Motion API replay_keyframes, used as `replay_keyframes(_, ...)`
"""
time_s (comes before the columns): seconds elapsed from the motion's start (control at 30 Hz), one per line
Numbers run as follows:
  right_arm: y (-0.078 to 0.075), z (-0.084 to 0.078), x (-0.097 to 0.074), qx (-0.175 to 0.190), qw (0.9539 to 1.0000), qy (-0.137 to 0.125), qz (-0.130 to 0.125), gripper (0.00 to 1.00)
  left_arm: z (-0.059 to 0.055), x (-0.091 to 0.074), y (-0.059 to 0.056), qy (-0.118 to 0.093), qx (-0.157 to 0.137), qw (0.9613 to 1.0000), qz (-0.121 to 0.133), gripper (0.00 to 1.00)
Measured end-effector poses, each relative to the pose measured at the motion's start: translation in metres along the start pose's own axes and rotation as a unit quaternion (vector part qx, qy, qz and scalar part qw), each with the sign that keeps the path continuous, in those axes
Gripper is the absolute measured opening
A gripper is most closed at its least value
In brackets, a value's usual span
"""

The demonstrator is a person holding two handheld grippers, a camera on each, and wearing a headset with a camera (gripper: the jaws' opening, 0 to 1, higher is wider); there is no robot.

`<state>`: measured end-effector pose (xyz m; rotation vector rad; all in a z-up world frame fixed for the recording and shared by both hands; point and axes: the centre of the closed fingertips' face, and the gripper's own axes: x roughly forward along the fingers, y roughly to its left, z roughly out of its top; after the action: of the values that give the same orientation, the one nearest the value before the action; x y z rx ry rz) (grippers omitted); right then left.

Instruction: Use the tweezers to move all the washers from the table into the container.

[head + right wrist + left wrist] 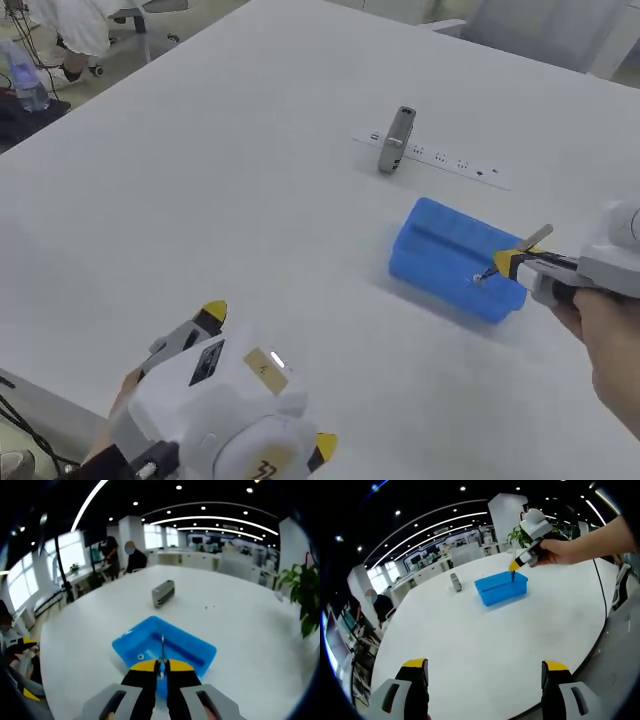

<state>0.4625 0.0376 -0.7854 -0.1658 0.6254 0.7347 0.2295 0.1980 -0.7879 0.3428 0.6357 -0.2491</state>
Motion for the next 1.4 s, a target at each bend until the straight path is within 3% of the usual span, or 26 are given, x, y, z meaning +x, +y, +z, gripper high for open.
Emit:
replay_keyframes(0.23, -0.001, -0.019, 0.015, -0.01, 0.9996, 0.028, -0.004, 0.03, -0.002, 0.001, -0.001, 0.005, 0.002, 1.0, -0.001, 0.96)
replay_keyframes(0.53, 0.004, -0.028, 0.02, -0.027, 0.9986, 0.046, -0.001, 0.03, -0.003, 0.002, -0.002, 0.009, 0.006, 0.9999, -0.004, 0.96)
replay_keyframes(0.57, 0.004, -0.026, 0.019, -0.031, 0.9988, 0.037, -0.001, 0.03, -0.003, 0.002, -0.002, 0.01, 0.006, 0.9999, -0.004, 0.96)
replay_keyframes(0.9, 0.009, -0.025, 0.014, -0.03, 0.9984, 0.047, 0.006, 0.04, -0.003, 0.002, 0.002, 0.008, 0.001, 1.0, 0.005, 0.96)
replay_keyframes(1.07, 0.011, -0.019, 0.005, -0.027, 0.9987, 0.042, 0.007, 0.04, -0.002, 0.001, 0.003, 0.006, 0.002, 0.9999, 0.008, 0.96)
replay_keyframes(1.2, 0.012, -0.005, -0.007, -0.038, 0.999, 0.022, 0.007, 0.03, 0.0, 0.0, 0.004, 0.001, -0.001, 1.0, 0.009, 0.96)
replay_keyframes(1.4, 0.026, 0.009, -0.035, -0.079, 0.9966, 0.007, 0.021, 0.03, 0.003, -0.002, 0.003, -0.008, 0.0, 0.9999, 0.009, 0.96)
